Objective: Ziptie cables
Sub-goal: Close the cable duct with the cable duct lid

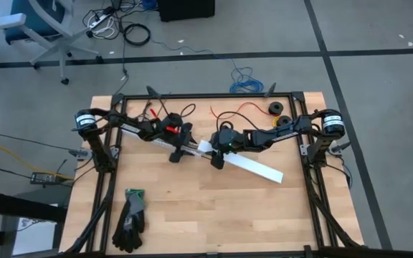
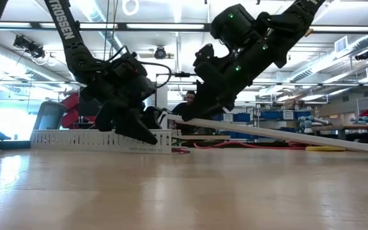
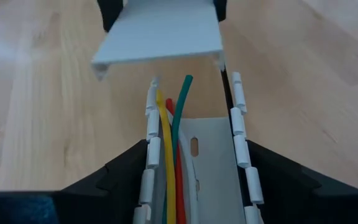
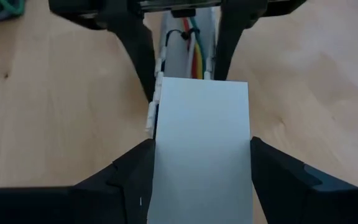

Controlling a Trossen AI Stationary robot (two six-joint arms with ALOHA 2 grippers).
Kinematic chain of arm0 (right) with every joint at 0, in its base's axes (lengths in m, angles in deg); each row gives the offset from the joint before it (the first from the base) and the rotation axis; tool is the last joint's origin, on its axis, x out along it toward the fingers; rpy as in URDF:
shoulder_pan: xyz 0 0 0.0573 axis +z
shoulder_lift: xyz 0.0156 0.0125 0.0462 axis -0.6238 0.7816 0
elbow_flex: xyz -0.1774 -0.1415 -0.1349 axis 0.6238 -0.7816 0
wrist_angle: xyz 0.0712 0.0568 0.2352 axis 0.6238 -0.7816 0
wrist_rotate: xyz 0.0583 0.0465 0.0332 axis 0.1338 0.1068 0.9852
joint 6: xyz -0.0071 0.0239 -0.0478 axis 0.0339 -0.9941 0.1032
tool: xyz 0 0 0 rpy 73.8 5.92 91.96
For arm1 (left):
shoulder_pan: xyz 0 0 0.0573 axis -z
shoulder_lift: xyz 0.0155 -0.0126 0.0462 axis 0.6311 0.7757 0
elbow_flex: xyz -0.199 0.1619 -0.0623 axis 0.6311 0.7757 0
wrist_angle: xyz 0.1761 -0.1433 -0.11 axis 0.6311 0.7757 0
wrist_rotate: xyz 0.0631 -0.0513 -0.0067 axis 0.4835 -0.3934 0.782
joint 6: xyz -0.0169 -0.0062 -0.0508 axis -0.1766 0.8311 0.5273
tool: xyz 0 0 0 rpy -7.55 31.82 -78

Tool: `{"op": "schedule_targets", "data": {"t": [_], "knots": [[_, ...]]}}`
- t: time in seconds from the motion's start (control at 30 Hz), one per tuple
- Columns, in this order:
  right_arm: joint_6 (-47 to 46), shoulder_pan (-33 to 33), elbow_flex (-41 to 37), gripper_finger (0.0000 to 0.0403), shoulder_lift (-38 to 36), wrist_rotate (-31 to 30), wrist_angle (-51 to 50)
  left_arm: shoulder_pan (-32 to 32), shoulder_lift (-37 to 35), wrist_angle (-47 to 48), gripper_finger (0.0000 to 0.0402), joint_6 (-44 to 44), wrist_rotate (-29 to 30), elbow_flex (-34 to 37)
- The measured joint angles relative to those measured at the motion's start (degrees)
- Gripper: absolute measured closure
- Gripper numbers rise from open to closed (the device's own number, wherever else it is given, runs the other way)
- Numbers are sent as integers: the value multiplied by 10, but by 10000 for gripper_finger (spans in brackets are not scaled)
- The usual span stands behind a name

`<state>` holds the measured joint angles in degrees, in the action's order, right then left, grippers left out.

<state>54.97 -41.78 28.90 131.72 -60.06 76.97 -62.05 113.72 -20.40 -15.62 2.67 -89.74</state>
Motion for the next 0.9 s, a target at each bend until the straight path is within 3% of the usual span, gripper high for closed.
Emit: {"op": "schedule_targets", "data": {"t": [0.3, 0.6, 0.9], "knots": [[5, 1, 0, 176, 1, 39, -1, 3, 2, -11, 148, 0, 5, -5], [5, 1, 0, 177, 1, 38, 3, 9, 2, -16, 148, 15, 14, -8], [5, 1, 0, 177, 1, 37, 3, 18, 2, -34, 120, 31, 13, -8]]}}
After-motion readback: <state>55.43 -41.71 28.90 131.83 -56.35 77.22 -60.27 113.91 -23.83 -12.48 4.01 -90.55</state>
